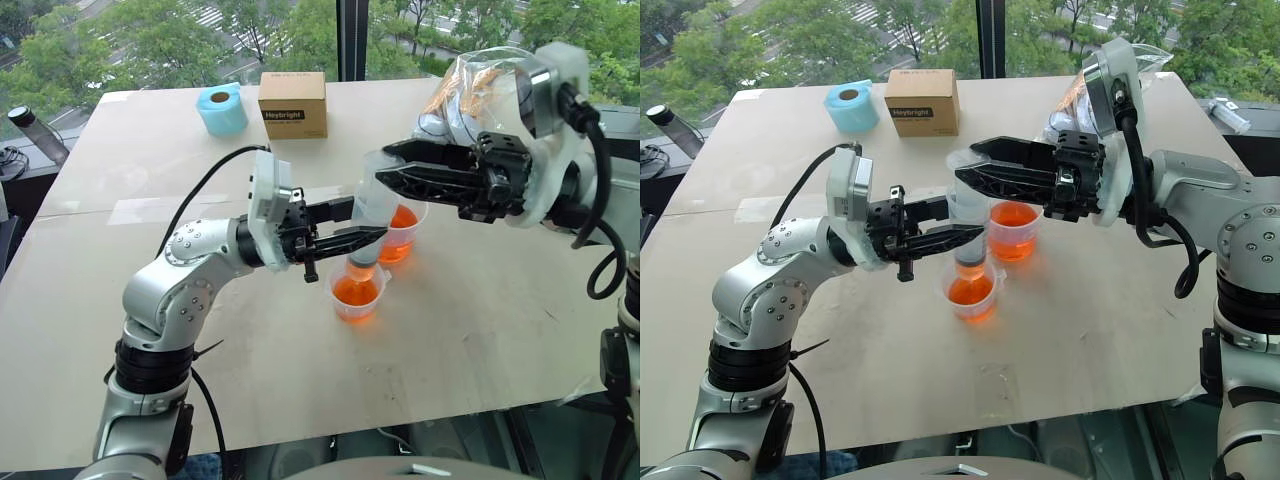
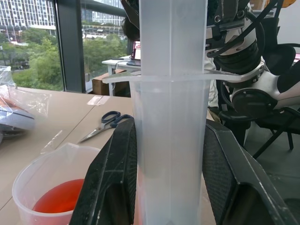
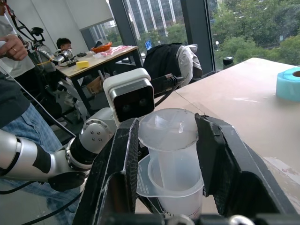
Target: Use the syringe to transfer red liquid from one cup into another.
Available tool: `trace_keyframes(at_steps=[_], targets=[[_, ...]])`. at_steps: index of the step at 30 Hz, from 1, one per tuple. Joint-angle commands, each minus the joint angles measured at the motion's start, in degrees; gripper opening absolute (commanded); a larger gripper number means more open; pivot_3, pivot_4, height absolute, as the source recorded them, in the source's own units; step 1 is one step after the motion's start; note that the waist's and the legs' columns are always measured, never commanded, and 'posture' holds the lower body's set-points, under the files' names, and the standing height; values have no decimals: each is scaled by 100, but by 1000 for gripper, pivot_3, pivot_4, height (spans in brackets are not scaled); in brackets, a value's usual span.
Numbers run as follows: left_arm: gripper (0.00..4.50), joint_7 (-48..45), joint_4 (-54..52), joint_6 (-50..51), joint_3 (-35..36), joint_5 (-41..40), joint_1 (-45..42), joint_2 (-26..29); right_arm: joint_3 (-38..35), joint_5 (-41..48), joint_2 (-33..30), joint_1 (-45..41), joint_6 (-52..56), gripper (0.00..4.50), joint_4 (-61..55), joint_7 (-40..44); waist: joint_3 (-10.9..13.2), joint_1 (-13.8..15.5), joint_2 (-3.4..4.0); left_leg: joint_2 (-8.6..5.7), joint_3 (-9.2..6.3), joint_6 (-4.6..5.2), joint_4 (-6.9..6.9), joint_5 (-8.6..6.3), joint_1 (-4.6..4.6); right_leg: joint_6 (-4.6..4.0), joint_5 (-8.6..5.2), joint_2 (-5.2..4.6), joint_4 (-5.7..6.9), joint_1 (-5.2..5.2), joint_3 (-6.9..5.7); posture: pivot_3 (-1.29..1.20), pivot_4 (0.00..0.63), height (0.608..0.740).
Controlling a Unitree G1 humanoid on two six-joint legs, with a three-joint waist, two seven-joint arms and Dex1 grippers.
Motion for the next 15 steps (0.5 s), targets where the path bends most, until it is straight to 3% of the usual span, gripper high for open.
trace_keyframes(at_steps=[1, 15], targets=[[1450, 12, -93, -155, 62, -53, -92, -59, 126, -214, -192, 121, 120, 1339, -220, 203, 0, 5, 0, 0, 0, 0, 0, 0, 0, 0, 0, 0, -1, 0, 0, 0, 150, 740], [1450, 55, -115, -148, 124, -46, -126, -121, 627, -989, -400, 530, 295, 1339, -295, 708, 0, 2, 0, 0, -1, 1, 0, -1, 0, 0, 0, -1, -1, 0, 0, 0, 150, 740]])
